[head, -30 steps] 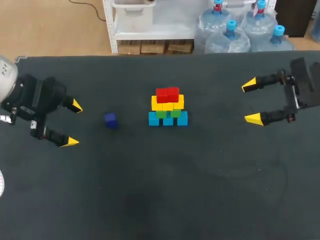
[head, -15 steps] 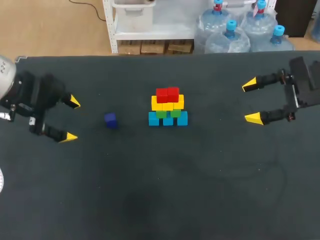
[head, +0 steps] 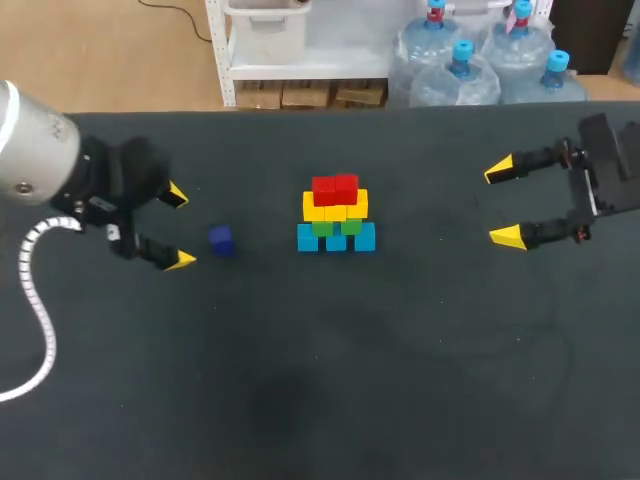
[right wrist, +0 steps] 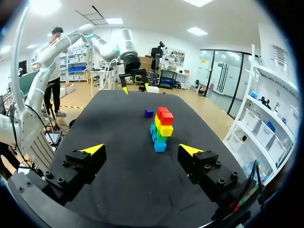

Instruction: Place the blue cubes, place green cubes on the blue cubes, place the yellow cubes on the green cubes, then place the red cubes on the yellow cubes, and place purple cube on the red cubes.

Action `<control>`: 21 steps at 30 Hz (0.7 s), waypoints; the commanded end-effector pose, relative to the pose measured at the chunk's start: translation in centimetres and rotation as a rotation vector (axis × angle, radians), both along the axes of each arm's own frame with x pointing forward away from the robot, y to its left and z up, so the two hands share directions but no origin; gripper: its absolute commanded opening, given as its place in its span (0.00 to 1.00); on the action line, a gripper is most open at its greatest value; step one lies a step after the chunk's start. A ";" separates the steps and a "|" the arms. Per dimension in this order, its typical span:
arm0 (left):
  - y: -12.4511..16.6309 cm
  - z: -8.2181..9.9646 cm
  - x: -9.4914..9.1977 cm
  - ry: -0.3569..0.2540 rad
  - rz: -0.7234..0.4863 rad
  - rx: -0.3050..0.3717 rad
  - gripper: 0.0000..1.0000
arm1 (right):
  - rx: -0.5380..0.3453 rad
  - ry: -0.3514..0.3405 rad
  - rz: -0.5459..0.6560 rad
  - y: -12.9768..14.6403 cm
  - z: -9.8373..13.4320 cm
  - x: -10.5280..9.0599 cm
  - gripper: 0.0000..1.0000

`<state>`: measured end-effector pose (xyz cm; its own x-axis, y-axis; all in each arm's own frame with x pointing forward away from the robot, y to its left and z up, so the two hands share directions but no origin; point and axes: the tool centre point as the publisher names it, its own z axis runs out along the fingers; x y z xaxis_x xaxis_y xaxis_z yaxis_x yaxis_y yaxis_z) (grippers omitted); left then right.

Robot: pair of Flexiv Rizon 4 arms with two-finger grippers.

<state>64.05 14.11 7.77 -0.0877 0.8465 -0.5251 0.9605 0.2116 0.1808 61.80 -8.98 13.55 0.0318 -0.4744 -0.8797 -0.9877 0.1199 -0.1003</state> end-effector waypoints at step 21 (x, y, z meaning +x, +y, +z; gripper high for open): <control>-3.0 -5.9 4.5 0.035 0.060 -0.035 1.00 | -0.002 0.000 -0.001 0.0 0.0 -0.1 1.00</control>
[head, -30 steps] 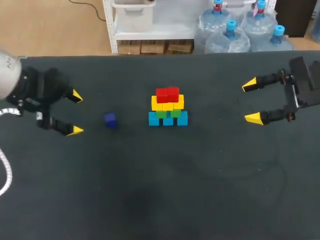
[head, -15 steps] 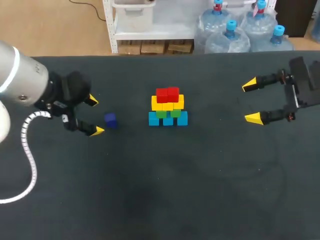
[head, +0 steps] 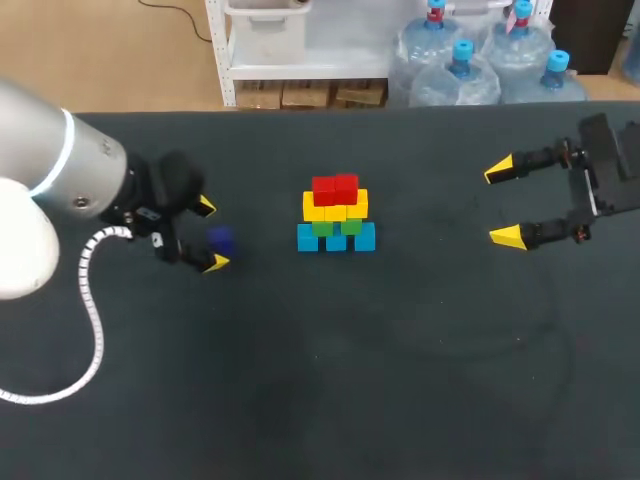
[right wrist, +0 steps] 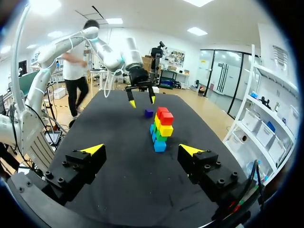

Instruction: Place the blue cubes, place green cubes on the blue cubes, place the yellow cubes on the green cubes, then place the red cubes on the yellow cubes, and place purple cube on the red cubes.

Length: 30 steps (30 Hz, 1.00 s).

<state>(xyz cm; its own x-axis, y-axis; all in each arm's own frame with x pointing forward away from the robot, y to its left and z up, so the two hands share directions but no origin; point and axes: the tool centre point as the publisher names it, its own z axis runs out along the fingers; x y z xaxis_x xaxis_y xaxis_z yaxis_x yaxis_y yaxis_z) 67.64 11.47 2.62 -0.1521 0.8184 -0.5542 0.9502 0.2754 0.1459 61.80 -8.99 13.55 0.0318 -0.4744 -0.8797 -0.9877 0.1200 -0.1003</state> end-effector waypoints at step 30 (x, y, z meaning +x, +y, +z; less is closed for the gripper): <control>0.2 -2.6 2.3 0.052 0.001 0.022 0.47 | -0.002 0.000 -0.001 0.0 0.0 -0.1 1.00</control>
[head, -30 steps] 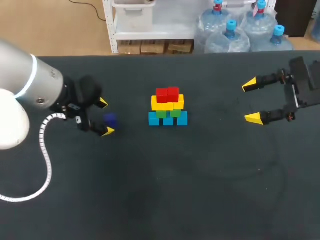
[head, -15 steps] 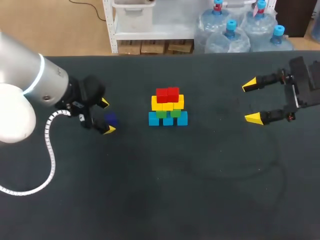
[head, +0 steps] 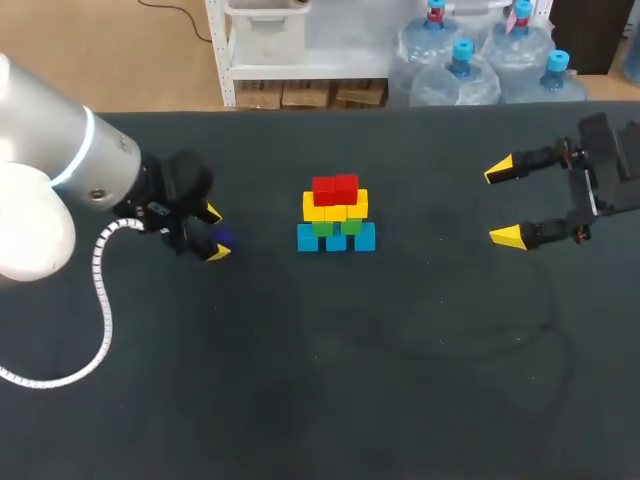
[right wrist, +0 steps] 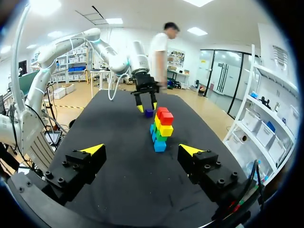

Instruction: Place the blue cubes, place green cubes on the blue cubes, place the yellow cubes on the green cubes, then place the red cubes on the yellow cubes, and place purple cube on the red cubes.

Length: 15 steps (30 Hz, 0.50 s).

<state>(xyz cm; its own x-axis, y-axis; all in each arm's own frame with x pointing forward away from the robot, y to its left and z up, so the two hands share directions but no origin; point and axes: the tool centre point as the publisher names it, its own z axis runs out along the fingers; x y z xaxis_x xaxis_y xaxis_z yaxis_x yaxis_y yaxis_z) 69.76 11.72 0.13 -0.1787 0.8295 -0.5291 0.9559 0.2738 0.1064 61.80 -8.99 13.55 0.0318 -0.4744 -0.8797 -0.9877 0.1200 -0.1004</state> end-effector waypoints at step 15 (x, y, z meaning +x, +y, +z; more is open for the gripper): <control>-0.4 1.0 -1.1 -0.003 0.010 -0.008 0.00 | -0.002 0.000 -0.001 0.0 0.0 -0.1 1.00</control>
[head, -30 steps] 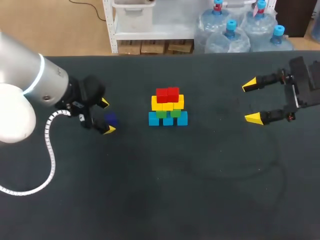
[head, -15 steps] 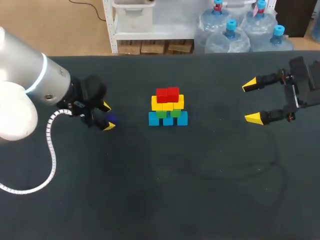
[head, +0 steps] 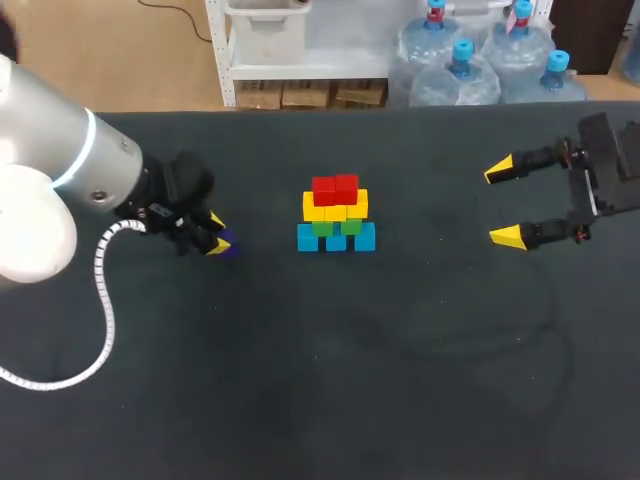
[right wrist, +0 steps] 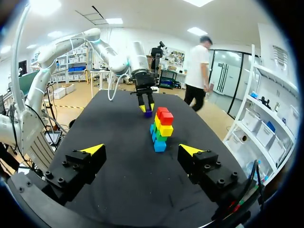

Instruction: Place the blue cubes, place green cubes on the blue cubes, place the yellow cubes on the green cubes, then place the red cubes on the yellow cubes, and place purple cube on the red cubes.

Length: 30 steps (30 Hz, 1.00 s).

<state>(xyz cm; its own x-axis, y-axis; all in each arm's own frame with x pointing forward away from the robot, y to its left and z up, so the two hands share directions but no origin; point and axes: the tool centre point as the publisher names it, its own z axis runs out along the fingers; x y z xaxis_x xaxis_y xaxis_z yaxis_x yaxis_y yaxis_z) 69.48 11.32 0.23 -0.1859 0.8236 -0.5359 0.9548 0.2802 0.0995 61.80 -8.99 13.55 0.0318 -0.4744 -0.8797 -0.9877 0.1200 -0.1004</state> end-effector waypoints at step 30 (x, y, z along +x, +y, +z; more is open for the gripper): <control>-6.0 19.0 -4.3 -0.106 -0.325 0.140 0.00 | -0.002 0.000 -0.001 0.0 0.0 -0.1 1.00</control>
